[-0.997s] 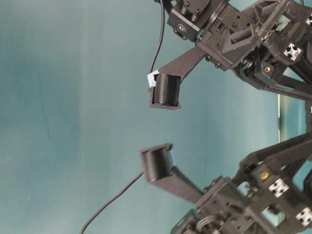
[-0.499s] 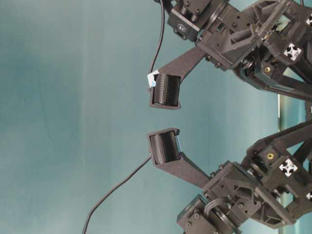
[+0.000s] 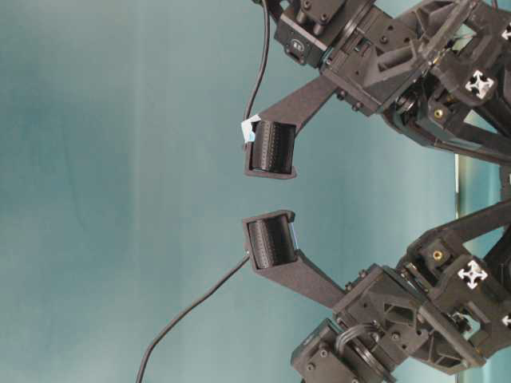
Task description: Pass the USB cable through three rings with both arms.
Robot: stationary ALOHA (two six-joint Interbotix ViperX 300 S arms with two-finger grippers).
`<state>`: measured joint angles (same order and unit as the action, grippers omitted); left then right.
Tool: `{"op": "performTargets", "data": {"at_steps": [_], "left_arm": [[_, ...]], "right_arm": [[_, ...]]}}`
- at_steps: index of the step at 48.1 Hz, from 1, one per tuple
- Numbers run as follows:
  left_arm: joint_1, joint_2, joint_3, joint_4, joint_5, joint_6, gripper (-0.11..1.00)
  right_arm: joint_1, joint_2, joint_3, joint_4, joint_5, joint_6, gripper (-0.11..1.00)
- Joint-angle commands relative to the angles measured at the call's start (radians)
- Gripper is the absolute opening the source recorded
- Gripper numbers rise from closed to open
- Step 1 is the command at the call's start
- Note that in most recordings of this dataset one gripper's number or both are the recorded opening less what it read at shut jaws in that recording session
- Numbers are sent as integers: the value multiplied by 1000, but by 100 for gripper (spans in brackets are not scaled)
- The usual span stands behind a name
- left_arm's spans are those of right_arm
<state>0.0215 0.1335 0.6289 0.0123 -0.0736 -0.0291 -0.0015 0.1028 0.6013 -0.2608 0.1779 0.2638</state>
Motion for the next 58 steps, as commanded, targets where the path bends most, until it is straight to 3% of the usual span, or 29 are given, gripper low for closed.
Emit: {"op": "performTargets", "data": {"at_steps": [1, 6, 11, 15, 22, 26, 58], "left_arm": [[-8, -12, 0, 0, 0, 0, 23], [-9, -17, 8, 0, 5, 0, 23], [-11, -25, 15, 2, 9, 0, 23], [-12, -29, 15, 0, 17, 0, 23], [-14, -38, 15, 0, 32, 0, 23], [-14, -51, 14, 2, 44, 0, 23], [-11, -152, -3, 2, 179, 0, 23]], "right_arm": [[5, -6, -11, 3, 15, 9, -5], [5, -6, -12, 3, 25, 8, -1], [5, -8, -11, 5, 28, 9, 12], [5, -8, -11, 5, 31, 11, 32], [3, -8, -14, 5, 26, 8, 76], [5, -8, -15, 3, 25, 8, 93], [-18, -3, -98, -2, -23, 5, 90]]}}
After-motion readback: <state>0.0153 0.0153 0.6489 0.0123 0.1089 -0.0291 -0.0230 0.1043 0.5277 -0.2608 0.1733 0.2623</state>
